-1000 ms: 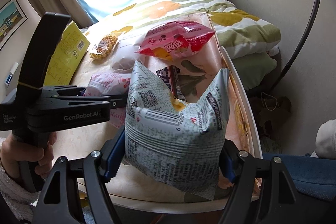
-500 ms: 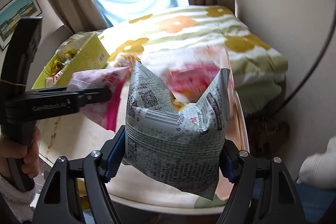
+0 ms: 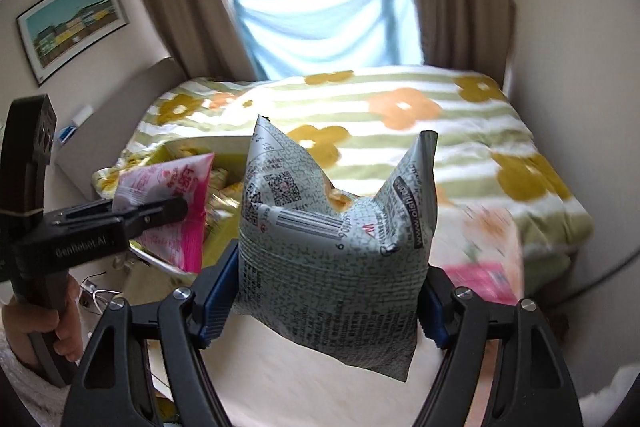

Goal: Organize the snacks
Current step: 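Lift both held bags and carry them over the box, then open both tools to drop the two bags into the box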

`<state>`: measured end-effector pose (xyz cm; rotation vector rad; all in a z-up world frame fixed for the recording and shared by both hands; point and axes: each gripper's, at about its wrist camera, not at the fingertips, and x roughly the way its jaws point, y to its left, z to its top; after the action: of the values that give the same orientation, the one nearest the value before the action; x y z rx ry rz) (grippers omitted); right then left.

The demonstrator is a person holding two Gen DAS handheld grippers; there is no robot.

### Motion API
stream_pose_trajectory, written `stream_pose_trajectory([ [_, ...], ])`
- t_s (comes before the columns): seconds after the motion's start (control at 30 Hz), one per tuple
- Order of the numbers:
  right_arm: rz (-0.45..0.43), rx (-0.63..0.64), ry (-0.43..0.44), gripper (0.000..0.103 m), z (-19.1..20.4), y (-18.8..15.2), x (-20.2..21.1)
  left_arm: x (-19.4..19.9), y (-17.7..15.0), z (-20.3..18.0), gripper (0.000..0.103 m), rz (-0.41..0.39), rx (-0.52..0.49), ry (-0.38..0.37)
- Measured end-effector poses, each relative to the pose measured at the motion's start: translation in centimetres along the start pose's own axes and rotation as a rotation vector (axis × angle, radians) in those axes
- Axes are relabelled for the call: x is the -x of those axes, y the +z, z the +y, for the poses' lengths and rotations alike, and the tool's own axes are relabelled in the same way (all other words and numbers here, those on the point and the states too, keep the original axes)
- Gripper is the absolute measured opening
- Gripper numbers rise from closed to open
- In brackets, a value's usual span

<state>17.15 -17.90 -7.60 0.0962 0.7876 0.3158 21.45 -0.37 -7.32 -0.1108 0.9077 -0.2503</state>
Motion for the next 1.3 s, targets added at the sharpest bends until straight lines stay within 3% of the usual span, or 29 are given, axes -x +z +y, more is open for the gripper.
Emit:
stream_pose_trajectory([
  [0.3,0.017,0.088,0.097,0.072,10.6,4.7,-7.3,0.4,1.8,12.7,0.041,-0.005,0.088,0.080],
  [0.53,0.089,0.074,0.108,0.072,15.7,5.6,-12.3,-2.0,1.3,20.3,0.041,0.077,0.108,0.104],
  [0.63,0.127,0.066,0.106,0.072,16.7,5.5,-14.1,-3.5,0.7,21.6,0.041,0.109,0.093,0.105],
  [0.7,0.154,0.070,0.097,0.072,17.0,5.3,-15.0,-4.2,0.4,21.9,0.049,0.115,0.090,0.113],
  [0.77,0.174,0.068,0.088,0.072,17.0,5.3,-15.7,-4.7,0.1,22.0,0.080,0.115,0.083,0.112],
  [0.8,0.183,0.061,0.086,0.073,16.8,5.2,-16.0,-4.7,0.0,21.8,0.102,0.106,0.084,0.117],
  [0.87,0.196,0.045,0.083,0.074,16.5,5.2,-16.5,-4.5,-0.3,22.0,0.103,0.082,0.087,0.128],
  [0.97,0.216,0.026,0.074,0.074,16.1,5.1,-17.2,-4.9,-0.5,22.2,0.103,0.106,0.076,0.159],
  [1.2,0.238,0.023,0.030,0.077,15.9,5.9,-18.9,-5.1,-0.5,22.5,0.103,0.120,0.112,0.147],
  [1.27,0.206,0.027,0.010,0.083,15.9,6.3,-19.0,-5.2,-0.2,22.4,0.103,0.117,0.115,0.152],
  [1.3,0.189,0.028,0.006,0.094,15.8,6.4,-18.9,-5.2,-0.1,22.2,0.103,0.116,0.114,0.154],
])
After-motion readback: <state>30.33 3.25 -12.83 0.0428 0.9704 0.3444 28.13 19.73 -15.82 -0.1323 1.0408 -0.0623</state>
